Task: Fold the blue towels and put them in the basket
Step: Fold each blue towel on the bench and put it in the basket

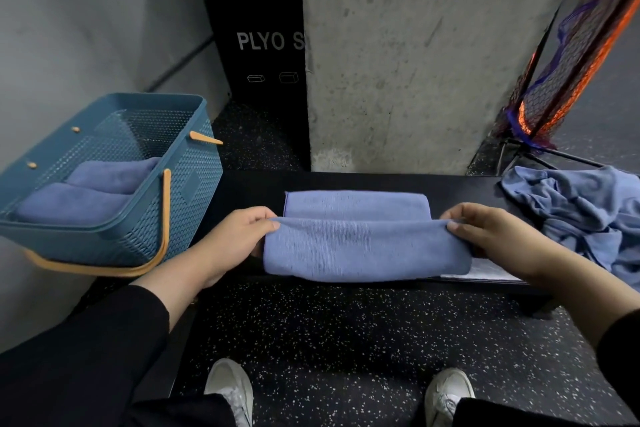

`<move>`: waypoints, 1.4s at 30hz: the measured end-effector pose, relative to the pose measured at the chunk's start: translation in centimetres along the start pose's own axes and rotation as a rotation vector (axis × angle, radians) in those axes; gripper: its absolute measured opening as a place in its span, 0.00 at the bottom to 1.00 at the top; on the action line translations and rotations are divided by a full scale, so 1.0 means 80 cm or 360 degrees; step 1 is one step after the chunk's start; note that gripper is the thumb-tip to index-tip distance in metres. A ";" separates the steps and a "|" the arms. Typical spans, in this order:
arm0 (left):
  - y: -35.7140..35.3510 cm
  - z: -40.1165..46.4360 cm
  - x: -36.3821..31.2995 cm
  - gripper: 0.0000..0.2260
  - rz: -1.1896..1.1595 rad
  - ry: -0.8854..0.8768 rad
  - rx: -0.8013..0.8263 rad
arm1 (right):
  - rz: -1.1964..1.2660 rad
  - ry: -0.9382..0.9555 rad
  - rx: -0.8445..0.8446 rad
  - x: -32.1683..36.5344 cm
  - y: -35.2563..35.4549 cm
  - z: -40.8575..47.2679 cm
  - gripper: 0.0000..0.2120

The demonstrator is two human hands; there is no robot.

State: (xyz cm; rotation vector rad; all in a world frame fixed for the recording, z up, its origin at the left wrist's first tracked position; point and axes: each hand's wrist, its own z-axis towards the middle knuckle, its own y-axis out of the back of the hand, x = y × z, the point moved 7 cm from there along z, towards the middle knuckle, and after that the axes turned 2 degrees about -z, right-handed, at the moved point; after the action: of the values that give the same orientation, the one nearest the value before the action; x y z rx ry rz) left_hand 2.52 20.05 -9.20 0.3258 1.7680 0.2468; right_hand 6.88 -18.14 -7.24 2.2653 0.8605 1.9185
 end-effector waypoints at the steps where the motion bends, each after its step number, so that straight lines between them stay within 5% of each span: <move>1: -0.003 0.000 0.004 0.12 -0.0006 0.0036 0.0055 | 0.0023 -0.0022 0.0021 -0.004 -0.002 0.002 0.06; 16: 0.003 0.113 0.009 0.06 0.0255 0.0059 -0.0358 | -0.0503 -0.0027 -0.0553 -0.012 0.020 0.119 0.04; 27: -0.004 0.164 0.023 0.03 0.0854 0.0029 -0.0397 | -0.1019 -0.0217 -0.0595 -0.047 0.016 0.176 0.07; 31: -0.008 0.153 0.002 0.16 0.1190 -0.0322 -0.0518 | -0.1297 -0.0095 -0.0742 -0.040 0.012 0.168 0.17; 33: -0.028 0.148 -0.013 0.17 0.1285 -0.0555 -0.0348 | -0.1309 0.0094 -0.0787 -0.013 -0.001 0.161 0.15; 35: -0.055 0.143 -0.011 0.18 0.1444 -0.0590 -0.0055 | -0.1255 0.0240 -0.0642 0.018 -0.027 0.153 0.09; 37: -0.072 0.140 0.003 0.18 0.1572 -0.0495 0.0127 | -0.1248 0.0130 -0.0194 0.029 -0.065 0.144 0.07; 40: -0.074 0.138 0.011 0.18 0.1644 -0.0445 0.0128 | -0.1525 -0.0011 0.0435 0.020 -0.126 0.119 0.10; 42: -0.070 0.138 0.011 0.17 0.1683 -0.0429 0.0078 | -0.1615 0.0060 0.0429 0.017 -0.142 0.115 0.12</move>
State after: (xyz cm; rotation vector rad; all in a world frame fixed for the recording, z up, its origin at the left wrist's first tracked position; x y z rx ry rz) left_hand 12.67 15.02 -14.35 1.2572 1.1941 0.8581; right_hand 11.21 -5.16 -12.47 1.3562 1.8667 1.3857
